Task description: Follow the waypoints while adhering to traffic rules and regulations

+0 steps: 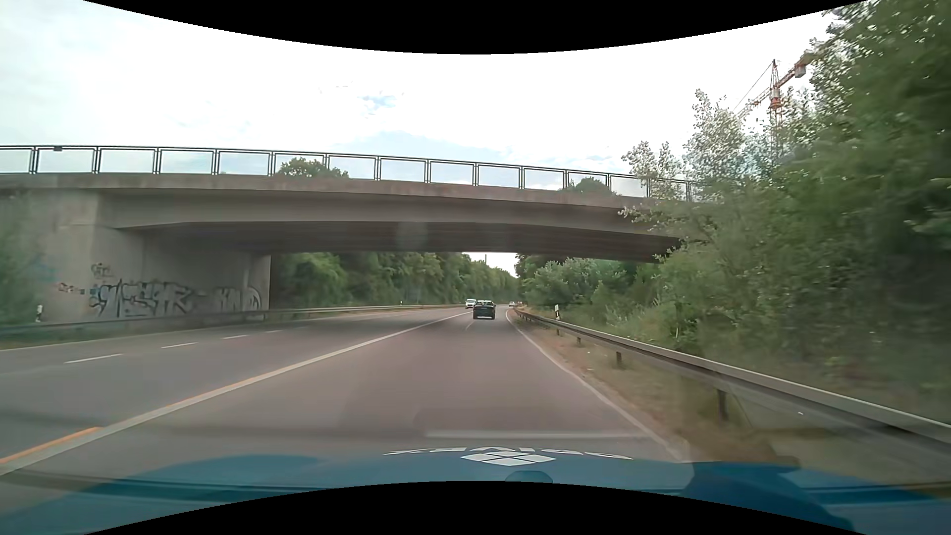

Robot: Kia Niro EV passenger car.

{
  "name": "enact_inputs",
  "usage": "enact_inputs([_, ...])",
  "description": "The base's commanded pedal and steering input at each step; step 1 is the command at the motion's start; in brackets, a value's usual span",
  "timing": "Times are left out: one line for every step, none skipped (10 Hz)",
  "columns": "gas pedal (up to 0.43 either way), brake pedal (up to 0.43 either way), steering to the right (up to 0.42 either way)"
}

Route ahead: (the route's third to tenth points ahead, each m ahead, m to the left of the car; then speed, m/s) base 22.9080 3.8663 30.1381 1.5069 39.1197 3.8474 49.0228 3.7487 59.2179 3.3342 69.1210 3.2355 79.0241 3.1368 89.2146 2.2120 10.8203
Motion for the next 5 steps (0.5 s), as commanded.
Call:
enact_inputs([0.500,0.000,-0.008])
enact_inputs([0.500,0.000,-0.010])
enact_inputs([0.500,0.000,-0.014])
enact_inputs([0.500,0.000,-0.015])
enact_inputs([0.500,0.000,-0.011])
